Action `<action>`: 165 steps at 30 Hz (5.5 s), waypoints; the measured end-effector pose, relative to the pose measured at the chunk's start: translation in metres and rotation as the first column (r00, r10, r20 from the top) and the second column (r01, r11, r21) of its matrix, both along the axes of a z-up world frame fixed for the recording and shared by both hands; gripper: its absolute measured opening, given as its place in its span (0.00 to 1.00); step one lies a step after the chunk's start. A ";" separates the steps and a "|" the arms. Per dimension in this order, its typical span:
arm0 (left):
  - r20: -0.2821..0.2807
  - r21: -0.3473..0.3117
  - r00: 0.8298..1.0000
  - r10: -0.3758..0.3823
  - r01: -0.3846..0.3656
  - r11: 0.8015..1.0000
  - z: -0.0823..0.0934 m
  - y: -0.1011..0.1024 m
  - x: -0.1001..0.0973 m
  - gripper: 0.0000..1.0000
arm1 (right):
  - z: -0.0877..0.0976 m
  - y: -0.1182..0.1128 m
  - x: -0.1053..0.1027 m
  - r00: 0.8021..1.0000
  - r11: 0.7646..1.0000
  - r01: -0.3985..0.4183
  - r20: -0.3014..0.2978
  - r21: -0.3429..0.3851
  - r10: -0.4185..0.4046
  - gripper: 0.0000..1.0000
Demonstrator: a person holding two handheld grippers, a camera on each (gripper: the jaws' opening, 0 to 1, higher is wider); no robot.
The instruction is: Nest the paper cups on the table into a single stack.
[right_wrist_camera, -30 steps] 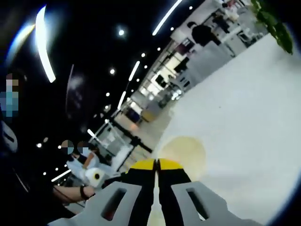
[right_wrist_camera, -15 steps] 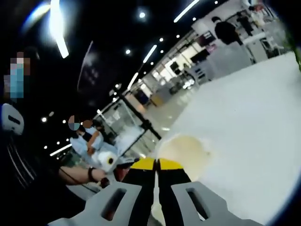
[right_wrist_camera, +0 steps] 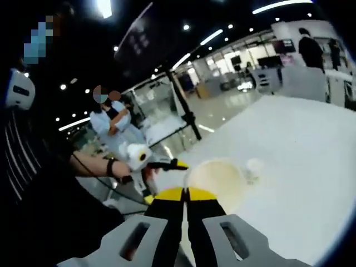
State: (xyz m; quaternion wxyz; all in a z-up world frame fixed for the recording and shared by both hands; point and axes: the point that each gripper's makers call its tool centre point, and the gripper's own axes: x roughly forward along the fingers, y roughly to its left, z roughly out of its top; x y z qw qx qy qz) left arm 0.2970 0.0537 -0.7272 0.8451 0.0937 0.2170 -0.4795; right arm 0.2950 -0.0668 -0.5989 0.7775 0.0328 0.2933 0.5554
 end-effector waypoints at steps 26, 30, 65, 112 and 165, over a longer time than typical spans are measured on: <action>0.008 -0.015 1.000 0.012 -0.012 1.000 0.000 0.004 0.000 0.98 | -0.076 0.009 -0.052 0.880 0.778 -0.330 0.123 -0.536 0.458 0.00; 0.006 -0.012 1.000 0.013 -0.013 1.000 -0.001 0.005 -0.001 0.98 | -0.085 0.009 -0.055 0.862 0.744 -0.347 0.117 -0.571 0.493 0.00; -0.015 -0.015 0.999 0.043 -0.044 0.999 -0.007 0.012 -0.004 0.98 | -0.152 0.022 -0.065 0.732 0.501 -0.445 0.021 -0.742 0.681 0.00; -0.025 -0.025 0.998 0.053 -0.054 0.998 -0.006 0.015 -0.003 0.98 | -0.116 0.026 -0.054 0.890 0.809 -0.285 0.172 -0.515 0.423 0.30; -0.051 -0.029 0.995 0.082 -0.084 0.996 -0.009 0.016 -0.011 0.98 | -0.112 -0.031 0.066 0.931 0.933 0.336 0.194 -0.128 -0.309 1.00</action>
